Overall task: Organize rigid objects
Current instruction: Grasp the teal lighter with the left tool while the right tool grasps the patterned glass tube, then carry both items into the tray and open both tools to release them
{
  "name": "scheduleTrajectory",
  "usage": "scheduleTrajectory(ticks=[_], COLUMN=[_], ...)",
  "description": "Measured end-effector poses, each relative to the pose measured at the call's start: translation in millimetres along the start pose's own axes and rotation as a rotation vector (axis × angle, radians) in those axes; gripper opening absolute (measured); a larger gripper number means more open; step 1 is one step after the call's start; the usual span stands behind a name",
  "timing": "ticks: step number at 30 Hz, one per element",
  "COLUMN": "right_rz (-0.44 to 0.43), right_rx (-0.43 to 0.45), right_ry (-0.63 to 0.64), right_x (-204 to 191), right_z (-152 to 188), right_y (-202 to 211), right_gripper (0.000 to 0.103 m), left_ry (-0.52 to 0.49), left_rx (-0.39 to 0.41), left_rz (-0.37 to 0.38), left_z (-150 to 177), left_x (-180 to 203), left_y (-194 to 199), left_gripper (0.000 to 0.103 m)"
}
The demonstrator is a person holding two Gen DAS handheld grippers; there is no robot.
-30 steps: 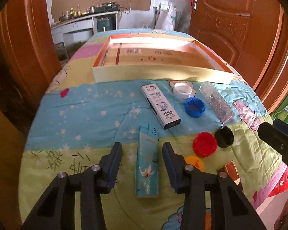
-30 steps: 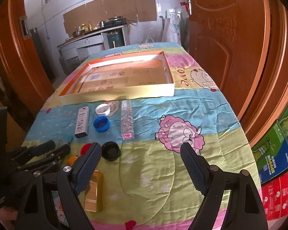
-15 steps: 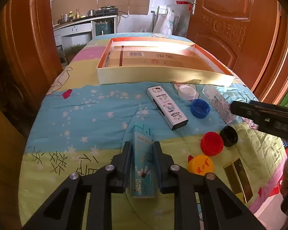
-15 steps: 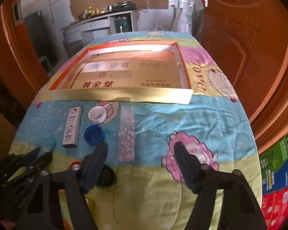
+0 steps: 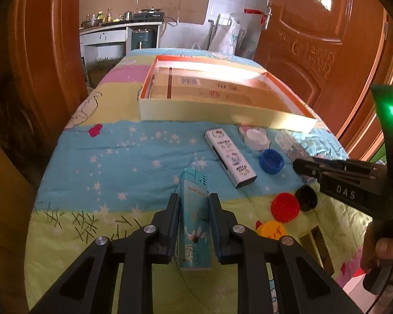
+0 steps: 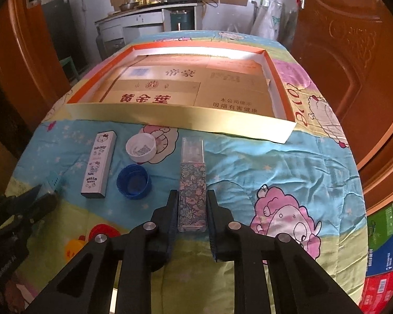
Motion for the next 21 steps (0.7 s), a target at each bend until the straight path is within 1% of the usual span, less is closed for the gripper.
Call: scheduleTrajectory(ticks=[5, 10, 14, 17, 21], right_rz=[-0.011, -0.015, -0.01, -0.021, -0.036], right_rx=[0.046, 0.096, 0.117, 0.125, 0.153], right_ry=[-0.009, -0.005, 0.001, 0.0, -0.003], right_x=[1.4, 4.7, 8.6, 13.5, 17.9], right_z=[-5.3, -19.4, -29.6, -34.4, -42.7], right_y=[20.4, 41.3, 48.6, 52.1, 58.6], right_gripper=[0.02, 0.02, 0.02, 0.02, 0.02], left_ry=[-0.006, -0.014, -0.015, 0.001, 0.002], left_rx=[0.024, 0.068, 0.089, 0.101, 0.119], left_rz=[0.015, 0.019, 0.021, 0.036, 0.032], left_z=[-14.3, -43.3, -66.9, -84.5, -105.1], left_x=[1.6, 7.0, 8.9, 8.0, 8.2], left_y=[7.9, 17.0, 19.6, 19.5, 19.1], left_gripper=[0.022, 0.022, 0.022, 0.023, 0.022])
Point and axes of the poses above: each gripper's, at about its wrist camera, not at the fingertips, and y roughly against the way its jaws point, x to its right, z to its underside, the point moved 4 cm from there along -y, roughly the way its jaws point, and after that the axes turned 1 degree about -z, right-handed, at the moved point
